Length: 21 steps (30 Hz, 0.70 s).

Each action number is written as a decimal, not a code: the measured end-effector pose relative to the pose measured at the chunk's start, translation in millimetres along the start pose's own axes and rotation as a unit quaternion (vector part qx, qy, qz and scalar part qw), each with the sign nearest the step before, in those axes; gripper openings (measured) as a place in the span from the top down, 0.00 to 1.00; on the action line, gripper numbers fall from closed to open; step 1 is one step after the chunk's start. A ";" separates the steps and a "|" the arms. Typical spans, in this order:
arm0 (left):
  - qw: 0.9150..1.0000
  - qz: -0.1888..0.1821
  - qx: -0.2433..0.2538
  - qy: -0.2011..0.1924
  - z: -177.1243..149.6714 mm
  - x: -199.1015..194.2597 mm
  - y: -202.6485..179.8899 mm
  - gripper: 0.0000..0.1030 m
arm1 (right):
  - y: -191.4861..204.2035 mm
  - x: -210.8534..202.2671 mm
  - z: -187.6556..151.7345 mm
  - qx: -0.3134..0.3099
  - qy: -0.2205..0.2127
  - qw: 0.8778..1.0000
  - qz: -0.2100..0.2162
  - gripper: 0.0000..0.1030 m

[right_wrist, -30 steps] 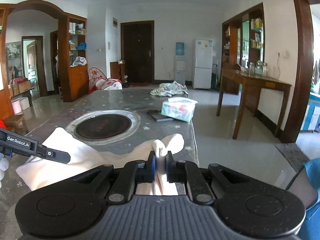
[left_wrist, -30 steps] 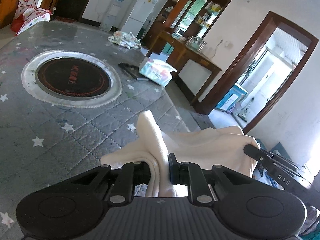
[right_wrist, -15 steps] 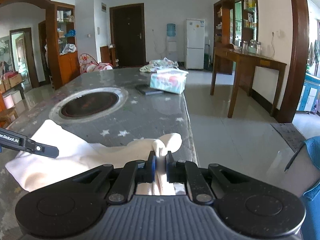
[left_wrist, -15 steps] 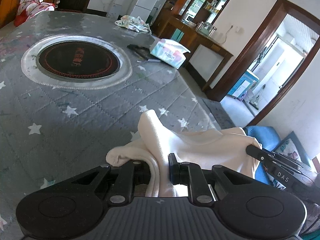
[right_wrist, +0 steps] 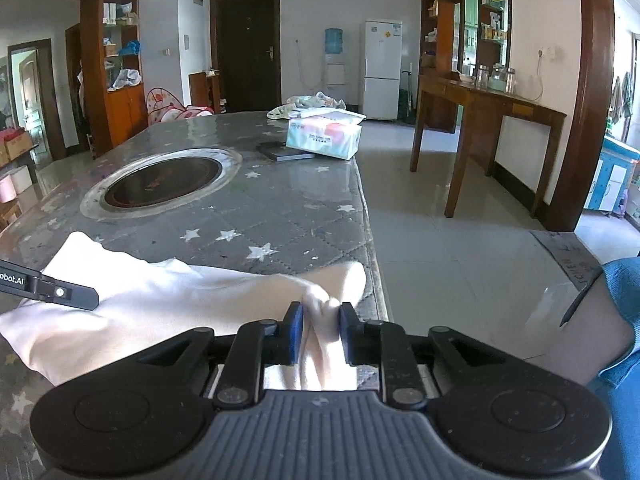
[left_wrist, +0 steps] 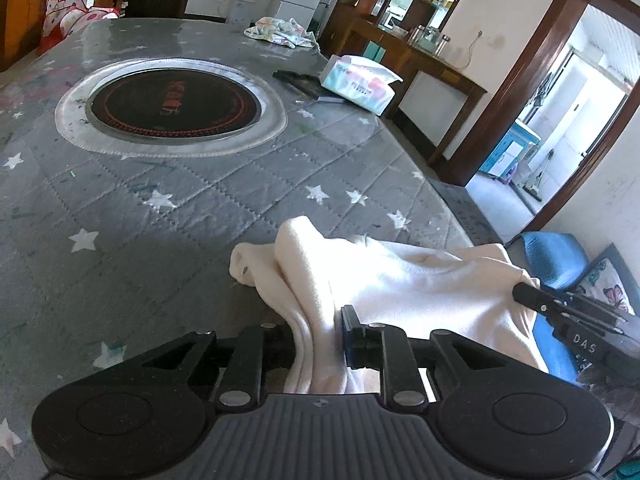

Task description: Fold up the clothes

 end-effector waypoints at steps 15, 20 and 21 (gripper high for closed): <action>0.999 0.041 0.022 -0.011 -7.4 -1.6 4.8 0.48 | 21.3 -16.9 -12.1 -0.045 -0.020 0.999 0.002 0.67; 0.998 0.051 0.027 -0.016 -9.5 -2.3 8.6 0.43 | 29.9 -12.9 -28.7 -0.060 0.007 0.998 0.017 0.64; 0.998 0.052 0.028 -0.017 -10.1 -2.7 8.9 0.42 | 30.3 -11.3 -33.3 -0.063 0.016 0.998 0.017 0.64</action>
Point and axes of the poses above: each gripper's, at about its wrist camera, not at the fingertips, and x roughly the way its jaws point, y to its left, z to its top, the point moved 1 cm from there along x, roughly the way its jaws point, and after that the axes turned 9 degrees about z, right-handed, at the moved point
